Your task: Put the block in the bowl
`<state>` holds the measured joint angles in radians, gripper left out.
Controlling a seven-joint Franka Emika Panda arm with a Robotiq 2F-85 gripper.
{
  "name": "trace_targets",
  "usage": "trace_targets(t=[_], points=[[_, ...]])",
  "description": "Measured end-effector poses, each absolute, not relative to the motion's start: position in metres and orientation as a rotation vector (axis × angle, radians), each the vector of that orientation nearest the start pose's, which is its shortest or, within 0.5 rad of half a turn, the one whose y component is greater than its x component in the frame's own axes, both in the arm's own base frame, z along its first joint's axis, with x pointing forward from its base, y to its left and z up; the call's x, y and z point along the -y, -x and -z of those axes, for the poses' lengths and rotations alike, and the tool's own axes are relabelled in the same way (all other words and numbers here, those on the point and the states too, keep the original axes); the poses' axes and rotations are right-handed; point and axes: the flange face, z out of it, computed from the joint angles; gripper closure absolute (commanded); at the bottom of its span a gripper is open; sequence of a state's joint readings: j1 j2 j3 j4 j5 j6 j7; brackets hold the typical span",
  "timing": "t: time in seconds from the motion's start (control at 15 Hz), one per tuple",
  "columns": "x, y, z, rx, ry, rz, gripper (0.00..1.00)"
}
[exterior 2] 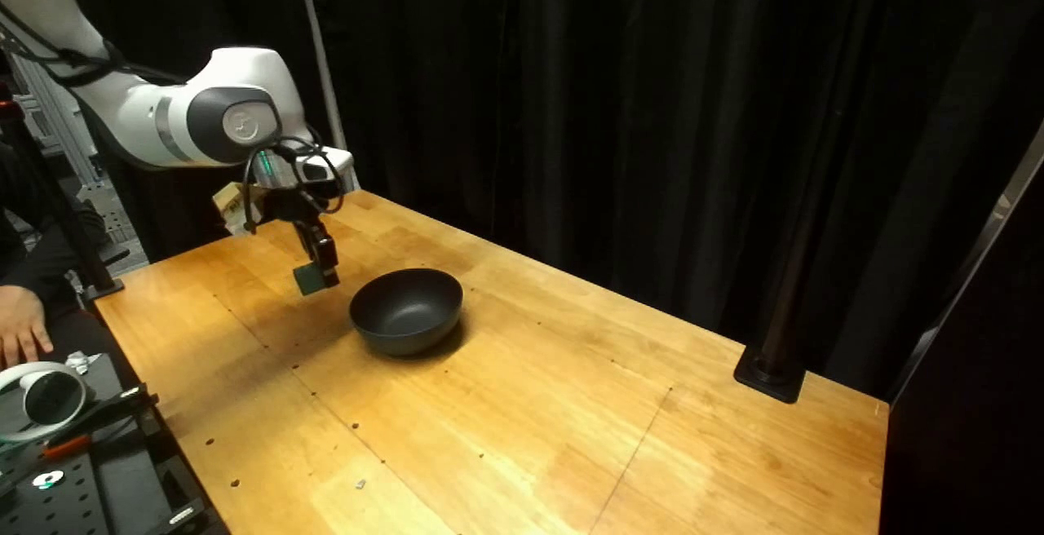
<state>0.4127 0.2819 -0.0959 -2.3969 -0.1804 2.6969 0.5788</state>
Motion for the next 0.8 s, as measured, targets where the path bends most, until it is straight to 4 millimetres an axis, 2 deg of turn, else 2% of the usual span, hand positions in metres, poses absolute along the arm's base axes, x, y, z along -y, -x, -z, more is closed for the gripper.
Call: trace_targets(t=[0.2, 0.47, 0.53, 0.6, 0.8], points=[[-0.145, -0.495, -0.231, -0.154, 3.324, 0.271, 0.88], [-0.117, -0.523, -0.242, -0.232, 3.41, 0.442, 0.87], [-0.11, -0.531, -0.242, -0.258, 3.418, 0.469, 0.44], [-0.104, -0.539, -0.241, -0.284, 3.423, 0.488, 0.43], [-0.09, -0.56, -0.234, -0.349, 3.432, 0.494, 0.22]])
